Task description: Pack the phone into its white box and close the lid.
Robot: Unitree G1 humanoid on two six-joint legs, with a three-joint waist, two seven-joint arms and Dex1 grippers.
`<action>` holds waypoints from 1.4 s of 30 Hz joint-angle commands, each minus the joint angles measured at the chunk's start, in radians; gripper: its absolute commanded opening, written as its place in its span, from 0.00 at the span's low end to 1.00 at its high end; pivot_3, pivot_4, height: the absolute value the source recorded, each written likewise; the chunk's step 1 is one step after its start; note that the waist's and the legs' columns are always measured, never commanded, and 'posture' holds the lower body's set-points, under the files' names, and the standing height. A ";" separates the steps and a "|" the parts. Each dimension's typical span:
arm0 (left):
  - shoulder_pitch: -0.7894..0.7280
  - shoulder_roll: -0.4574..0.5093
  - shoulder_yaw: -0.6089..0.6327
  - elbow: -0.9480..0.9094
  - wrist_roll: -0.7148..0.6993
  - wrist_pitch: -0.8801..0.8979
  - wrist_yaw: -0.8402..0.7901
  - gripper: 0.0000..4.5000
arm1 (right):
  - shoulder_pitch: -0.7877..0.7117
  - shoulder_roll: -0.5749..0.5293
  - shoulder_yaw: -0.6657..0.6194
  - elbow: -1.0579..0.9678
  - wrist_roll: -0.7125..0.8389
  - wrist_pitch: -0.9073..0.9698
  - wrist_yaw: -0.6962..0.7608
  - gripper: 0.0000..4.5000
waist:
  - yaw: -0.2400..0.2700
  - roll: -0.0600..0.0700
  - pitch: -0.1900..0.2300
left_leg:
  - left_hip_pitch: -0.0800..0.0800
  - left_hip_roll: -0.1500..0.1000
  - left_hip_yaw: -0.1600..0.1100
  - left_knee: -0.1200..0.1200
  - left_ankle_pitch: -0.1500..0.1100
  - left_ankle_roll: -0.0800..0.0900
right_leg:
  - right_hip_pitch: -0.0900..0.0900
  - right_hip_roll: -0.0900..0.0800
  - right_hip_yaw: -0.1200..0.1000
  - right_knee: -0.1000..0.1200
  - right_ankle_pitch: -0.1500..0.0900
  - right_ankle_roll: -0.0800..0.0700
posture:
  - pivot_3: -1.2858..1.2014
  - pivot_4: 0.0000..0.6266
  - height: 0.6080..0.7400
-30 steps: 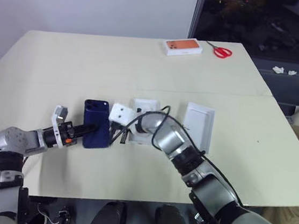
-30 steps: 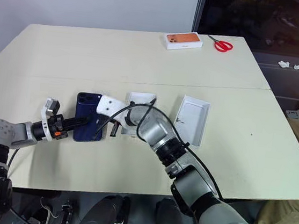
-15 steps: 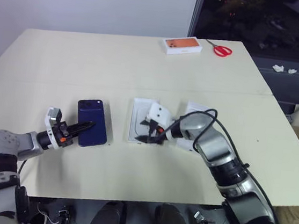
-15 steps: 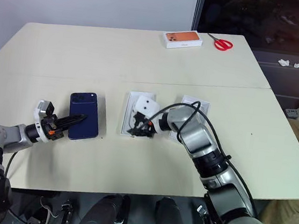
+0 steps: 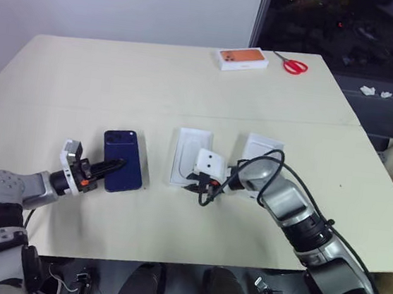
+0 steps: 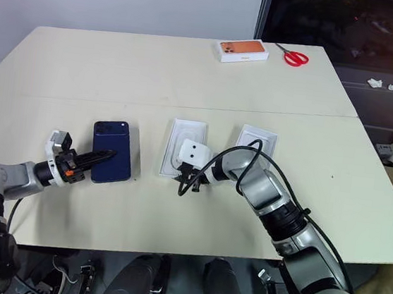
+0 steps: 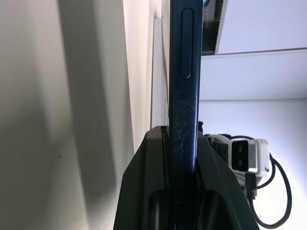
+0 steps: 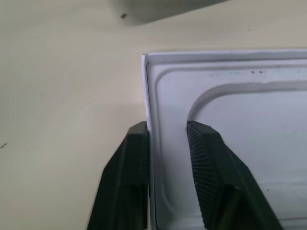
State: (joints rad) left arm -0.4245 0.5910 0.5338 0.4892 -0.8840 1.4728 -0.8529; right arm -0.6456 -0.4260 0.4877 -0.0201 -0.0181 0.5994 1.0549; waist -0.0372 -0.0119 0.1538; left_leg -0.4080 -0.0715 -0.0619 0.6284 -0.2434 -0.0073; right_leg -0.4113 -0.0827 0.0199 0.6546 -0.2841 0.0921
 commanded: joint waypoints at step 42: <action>-0.052 0.017 0.088 -0.093 -0.096 0.082 0.049 0.00 | -0.051 0.186 0.090 0.185 -0.030 -0.153 0.025 0.33 | -0.008 -0.004 0.000 | 0.001 0.001 -0.001 0.000 0.002 -0.003 | 0.000 0.002 -0.001 0.001 0.000 0.000 | 0.52 0.24 1.00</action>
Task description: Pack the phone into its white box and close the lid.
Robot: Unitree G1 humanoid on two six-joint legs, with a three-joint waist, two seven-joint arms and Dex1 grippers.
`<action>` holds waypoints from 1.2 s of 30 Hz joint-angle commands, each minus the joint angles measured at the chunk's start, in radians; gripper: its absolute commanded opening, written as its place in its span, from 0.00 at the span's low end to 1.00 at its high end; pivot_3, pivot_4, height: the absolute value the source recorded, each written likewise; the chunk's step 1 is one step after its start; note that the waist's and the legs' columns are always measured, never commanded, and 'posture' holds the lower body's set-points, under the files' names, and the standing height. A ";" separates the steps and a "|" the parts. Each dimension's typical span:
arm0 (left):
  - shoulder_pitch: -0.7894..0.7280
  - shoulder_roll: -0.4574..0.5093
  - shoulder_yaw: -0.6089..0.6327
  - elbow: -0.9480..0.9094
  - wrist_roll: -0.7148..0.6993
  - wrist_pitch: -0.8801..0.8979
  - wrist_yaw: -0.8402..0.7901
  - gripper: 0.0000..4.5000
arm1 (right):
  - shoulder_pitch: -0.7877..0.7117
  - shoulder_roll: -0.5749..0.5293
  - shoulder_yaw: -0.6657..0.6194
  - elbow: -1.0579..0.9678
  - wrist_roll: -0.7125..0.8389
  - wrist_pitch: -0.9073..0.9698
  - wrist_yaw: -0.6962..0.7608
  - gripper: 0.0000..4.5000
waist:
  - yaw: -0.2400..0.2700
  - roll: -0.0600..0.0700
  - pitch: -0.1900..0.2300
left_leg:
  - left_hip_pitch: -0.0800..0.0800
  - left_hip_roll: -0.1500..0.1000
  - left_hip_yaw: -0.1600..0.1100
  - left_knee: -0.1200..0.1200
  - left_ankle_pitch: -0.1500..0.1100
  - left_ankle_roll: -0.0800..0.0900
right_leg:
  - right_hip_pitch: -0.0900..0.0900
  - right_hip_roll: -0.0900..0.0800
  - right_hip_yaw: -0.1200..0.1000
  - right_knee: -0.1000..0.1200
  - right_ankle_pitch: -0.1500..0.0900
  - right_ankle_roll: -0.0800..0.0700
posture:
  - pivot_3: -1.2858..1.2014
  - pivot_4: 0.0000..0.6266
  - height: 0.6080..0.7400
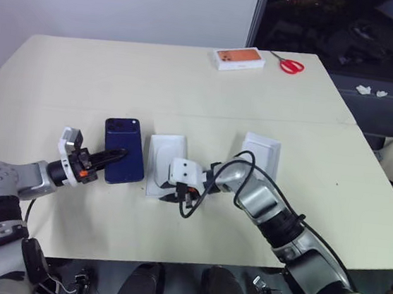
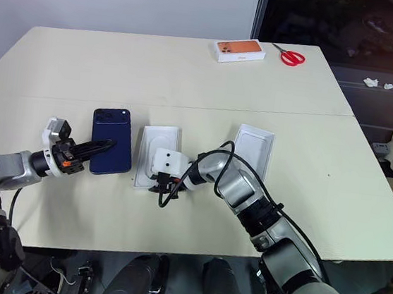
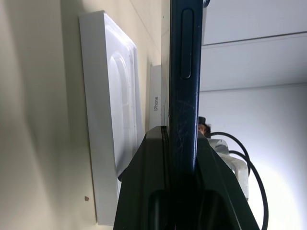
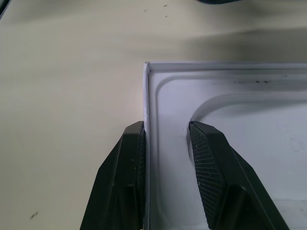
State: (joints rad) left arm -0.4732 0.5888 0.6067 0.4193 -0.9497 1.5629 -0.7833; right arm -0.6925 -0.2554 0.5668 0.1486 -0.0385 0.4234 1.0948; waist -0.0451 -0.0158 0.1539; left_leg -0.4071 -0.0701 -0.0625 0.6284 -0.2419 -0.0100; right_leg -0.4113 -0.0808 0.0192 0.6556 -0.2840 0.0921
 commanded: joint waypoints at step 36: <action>-0.108 -0.172 -0.140 -0.057 -0.002 -0.058 0.104 0.11 | 0.025 -0.240 -0.212 -0.227 0.108 0.211 -0.067 0.85 | 0.031 -0.003 0.002 | -0.002 -0.001 0.000 0.002 0.000 0.001 | 0.000 -0.001 -0.001 -0.001 0.000 0.000 | 0.52 0.24 1.00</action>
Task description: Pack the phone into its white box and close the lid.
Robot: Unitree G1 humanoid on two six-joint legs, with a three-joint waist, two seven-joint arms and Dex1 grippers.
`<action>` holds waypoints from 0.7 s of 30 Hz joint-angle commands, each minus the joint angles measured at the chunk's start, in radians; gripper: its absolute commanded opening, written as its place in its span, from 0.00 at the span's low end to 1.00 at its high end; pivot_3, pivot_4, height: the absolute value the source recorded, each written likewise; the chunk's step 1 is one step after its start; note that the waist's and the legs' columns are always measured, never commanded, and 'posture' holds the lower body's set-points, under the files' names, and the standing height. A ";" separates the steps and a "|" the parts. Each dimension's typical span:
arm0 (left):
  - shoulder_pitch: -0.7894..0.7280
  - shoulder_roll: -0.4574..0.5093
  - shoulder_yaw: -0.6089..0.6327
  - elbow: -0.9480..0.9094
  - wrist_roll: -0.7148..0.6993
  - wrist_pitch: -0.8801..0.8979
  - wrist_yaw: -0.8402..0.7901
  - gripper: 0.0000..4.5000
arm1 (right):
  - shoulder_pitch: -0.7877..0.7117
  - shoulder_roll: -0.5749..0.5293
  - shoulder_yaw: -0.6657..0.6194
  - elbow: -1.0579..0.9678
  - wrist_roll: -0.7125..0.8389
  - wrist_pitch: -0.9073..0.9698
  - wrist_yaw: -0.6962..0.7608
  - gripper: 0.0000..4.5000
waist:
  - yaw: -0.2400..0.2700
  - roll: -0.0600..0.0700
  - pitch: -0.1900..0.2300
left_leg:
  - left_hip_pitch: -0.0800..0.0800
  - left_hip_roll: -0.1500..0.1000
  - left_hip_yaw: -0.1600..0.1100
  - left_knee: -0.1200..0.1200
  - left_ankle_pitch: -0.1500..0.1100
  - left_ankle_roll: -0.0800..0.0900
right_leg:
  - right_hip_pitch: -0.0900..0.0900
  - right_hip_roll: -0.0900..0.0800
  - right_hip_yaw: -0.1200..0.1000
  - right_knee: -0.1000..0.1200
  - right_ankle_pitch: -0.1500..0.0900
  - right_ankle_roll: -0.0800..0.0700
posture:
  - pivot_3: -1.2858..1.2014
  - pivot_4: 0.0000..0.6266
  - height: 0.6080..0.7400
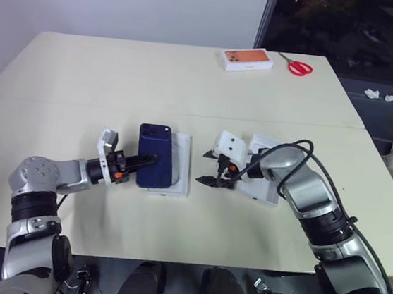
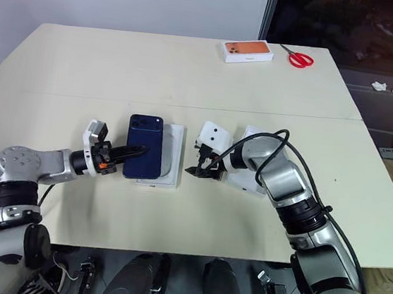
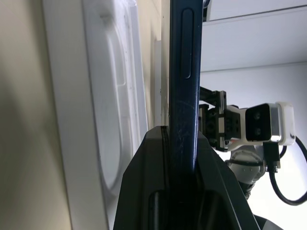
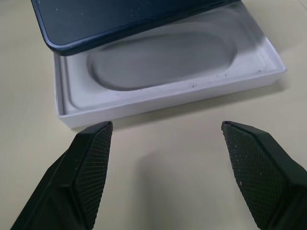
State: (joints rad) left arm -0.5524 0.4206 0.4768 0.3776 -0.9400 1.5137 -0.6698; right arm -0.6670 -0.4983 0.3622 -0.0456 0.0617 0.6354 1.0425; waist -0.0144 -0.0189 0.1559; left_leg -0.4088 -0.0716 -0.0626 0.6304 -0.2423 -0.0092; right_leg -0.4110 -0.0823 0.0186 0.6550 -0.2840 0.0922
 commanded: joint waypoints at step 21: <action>-0.116 0.040 -0.080 -0.025 -0.016 0.095 -0.004 0.99 | -0.032 0.041 0.004 0.018 0.007 -0.006 -0.057 0.86 | 0.000 0.000 0.000 | 0.000 0.000 0.000 0.000 0.001 -0.002 | 0.001 0.000 0.000 0.000 0.000 0.000 | 0.52 0.24 1.00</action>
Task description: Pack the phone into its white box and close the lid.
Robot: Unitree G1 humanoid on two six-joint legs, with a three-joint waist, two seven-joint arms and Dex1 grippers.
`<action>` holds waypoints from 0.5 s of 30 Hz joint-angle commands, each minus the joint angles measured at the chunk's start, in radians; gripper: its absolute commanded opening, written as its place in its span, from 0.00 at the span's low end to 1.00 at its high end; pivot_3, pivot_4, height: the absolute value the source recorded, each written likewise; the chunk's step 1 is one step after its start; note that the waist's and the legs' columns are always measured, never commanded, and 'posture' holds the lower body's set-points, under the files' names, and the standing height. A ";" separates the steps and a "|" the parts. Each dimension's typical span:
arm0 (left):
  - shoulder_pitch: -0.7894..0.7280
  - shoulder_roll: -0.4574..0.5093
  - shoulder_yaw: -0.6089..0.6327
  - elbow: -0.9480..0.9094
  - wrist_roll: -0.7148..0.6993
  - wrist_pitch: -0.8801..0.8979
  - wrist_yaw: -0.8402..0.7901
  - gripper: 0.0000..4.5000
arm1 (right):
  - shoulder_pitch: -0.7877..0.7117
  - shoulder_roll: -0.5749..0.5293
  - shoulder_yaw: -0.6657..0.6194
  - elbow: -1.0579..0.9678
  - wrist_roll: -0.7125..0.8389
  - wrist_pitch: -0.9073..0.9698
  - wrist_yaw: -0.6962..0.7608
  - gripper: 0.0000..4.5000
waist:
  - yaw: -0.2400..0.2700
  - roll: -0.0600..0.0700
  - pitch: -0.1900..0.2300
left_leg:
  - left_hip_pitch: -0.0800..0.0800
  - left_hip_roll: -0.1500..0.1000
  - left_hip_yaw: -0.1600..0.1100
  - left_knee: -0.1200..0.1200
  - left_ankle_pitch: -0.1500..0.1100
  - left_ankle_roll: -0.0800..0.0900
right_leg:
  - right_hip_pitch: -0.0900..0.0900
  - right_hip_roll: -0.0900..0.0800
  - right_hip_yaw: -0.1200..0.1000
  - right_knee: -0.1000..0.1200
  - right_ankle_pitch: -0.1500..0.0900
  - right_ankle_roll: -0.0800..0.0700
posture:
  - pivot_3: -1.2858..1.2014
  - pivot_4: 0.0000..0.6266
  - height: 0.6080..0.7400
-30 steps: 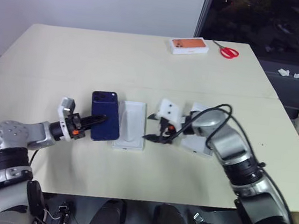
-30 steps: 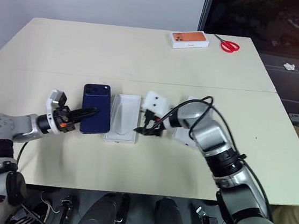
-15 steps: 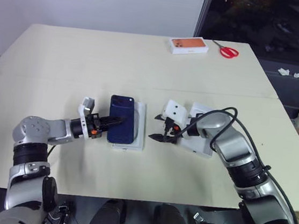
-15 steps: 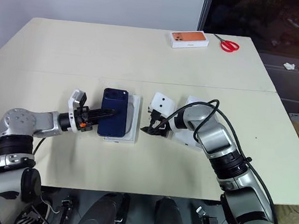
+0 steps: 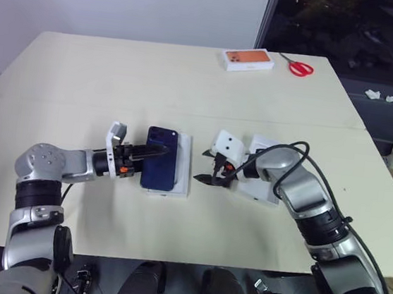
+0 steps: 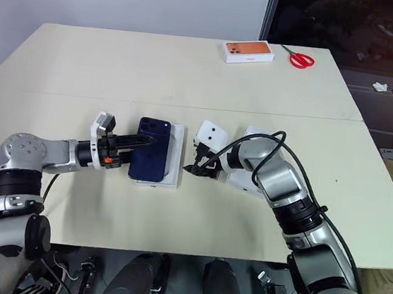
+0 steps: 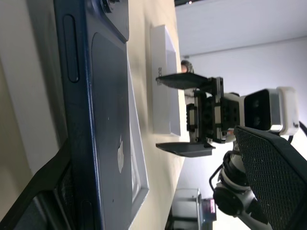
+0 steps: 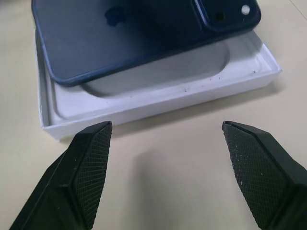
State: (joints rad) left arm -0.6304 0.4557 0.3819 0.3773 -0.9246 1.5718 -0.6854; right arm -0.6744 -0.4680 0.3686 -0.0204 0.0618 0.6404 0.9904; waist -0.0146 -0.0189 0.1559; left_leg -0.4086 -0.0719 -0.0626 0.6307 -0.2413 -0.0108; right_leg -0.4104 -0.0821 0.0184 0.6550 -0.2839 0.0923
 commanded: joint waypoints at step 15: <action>-0.060 0.035 0.005 -0.032 -0.177 0.043 0.261 0.99 | -0.022 0.025 0.005 0.002 0.003 -0.022 -0.019 0.86 | 0.000 0.000 0.000 | 0.000 0.000 0.000 0.000 0.001 -0.001 | 0.000 0.000 0.000 0.000 0.000 0.000 | 0.52 0.24 1.00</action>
State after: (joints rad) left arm -0.6753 0.4747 0.3697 0.3768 -1.0568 1.6072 -0.4417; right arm -0.6772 -0.4499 0.3787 -0.0101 0.0608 0.6329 0.9750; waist -0.0149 -0.0191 0.1561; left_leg -0.4087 -0.0719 -0.0626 0.6309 -0.2404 -0.0123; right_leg -0.4106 -0.0821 0.0186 0.6552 -0.2839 0.0924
